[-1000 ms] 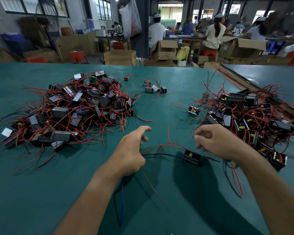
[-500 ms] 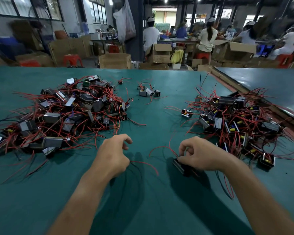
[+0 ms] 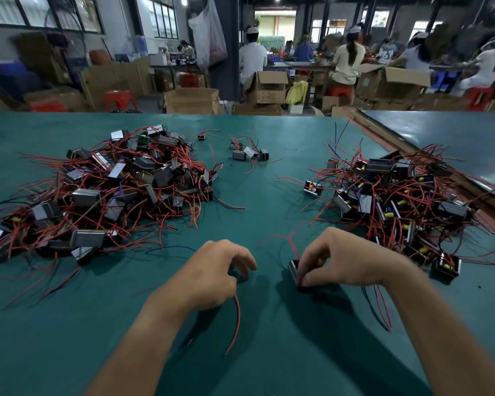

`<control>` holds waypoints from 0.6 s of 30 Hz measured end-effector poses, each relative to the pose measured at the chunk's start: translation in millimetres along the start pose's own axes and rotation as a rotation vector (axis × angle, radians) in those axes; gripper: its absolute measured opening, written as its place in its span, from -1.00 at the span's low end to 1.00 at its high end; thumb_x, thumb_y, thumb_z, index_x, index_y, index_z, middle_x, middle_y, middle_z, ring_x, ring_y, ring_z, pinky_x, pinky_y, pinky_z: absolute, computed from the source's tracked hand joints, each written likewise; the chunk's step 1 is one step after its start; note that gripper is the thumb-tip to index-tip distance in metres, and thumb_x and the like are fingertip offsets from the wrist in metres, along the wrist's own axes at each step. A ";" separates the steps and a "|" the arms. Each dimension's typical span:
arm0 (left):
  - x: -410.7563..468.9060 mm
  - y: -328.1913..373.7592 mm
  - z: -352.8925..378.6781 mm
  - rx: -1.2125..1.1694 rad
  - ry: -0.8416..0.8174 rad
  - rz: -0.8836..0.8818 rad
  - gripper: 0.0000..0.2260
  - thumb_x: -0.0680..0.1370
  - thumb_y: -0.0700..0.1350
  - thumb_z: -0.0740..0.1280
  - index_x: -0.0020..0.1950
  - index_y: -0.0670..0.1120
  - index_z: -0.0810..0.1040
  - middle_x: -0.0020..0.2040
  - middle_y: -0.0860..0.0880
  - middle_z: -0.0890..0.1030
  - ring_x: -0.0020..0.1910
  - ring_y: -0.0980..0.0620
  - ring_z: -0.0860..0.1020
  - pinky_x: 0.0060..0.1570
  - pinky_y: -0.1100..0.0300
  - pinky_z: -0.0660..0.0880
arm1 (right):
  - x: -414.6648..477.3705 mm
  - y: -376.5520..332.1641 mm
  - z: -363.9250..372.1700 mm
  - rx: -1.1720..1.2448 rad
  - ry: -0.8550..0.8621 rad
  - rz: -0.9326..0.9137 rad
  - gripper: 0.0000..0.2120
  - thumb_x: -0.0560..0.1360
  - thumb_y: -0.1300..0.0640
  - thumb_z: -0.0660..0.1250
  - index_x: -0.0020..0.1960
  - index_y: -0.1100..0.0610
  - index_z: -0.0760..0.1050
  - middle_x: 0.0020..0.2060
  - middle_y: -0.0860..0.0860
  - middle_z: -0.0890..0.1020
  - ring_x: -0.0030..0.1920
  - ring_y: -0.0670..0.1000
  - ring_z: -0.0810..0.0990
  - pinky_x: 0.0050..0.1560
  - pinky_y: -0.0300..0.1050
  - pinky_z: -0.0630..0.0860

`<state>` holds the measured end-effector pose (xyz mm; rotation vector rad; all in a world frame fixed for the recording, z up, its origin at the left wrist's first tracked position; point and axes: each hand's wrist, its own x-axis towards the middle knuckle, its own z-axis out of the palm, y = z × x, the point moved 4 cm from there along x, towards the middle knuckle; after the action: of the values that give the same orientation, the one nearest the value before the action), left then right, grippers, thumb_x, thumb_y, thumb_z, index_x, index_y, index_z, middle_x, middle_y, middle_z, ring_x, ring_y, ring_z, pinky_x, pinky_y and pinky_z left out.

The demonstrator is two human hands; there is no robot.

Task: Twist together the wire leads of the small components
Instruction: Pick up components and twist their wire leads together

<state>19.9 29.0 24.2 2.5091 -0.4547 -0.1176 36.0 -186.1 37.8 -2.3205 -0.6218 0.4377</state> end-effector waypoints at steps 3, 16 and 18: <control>-0.4 -5.3 -3.6 -0.033 -0.039 -0.051 -0.43 0.30 -0.42 0.10 0.06 0.09 0.64 -0.09 0.20 0.67 -0.01 0.26 0.58 -0.07 0.45 0.47 | 7.7 2.7 2.0 -0.040 0.146 0.014 -0.87 0.44 0.02 0.49 -0.24 0.03 0.70 -0.43 -0.10 0.64 -0.42 -0.18 0.48 -0.34 -0.24 0.42; -6.5 0.3 -11.5 0.009 0.045 -0.039 -0.62 0.37 -0.24 0.46 0.05 0.20 0.64 0.00 0.22 0.59 -0.11 0.28 0.57 -0.10 0.39 0.46 | 13.3 -1.0 3.4 -0.062 0.316 -0.013 -0.87 0.44 0.18 0.45 -0.24 -0.02 0.63 -0.36 -0.12 0.67 -0.33 -0.17 0.58 -0.21 -0.23 0.51; -6.6 6.2 -6.1 -0.022 -0.014 0.016 -0.68 0.36 -0.16 0.51 0.00 0.20 0.67 -0.02 0.21 0.63 -0.06 0.26 0.56 0.00 0.31 0.49 | 14.2 -0.9 4.5 -0.058 0.328 -0.019 -0.84 0.44 0.18 0.44 -0.24 -0.05 0.61 -0.36 -0.11 0.67 -0.33 -0.15 0.59 -0.18 -0.19 0.53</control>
<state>13.0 29.7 32.6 2.4841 -0.4770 -0.1326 45.4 -175.4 33.3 -2.3681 -0.5003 0.0263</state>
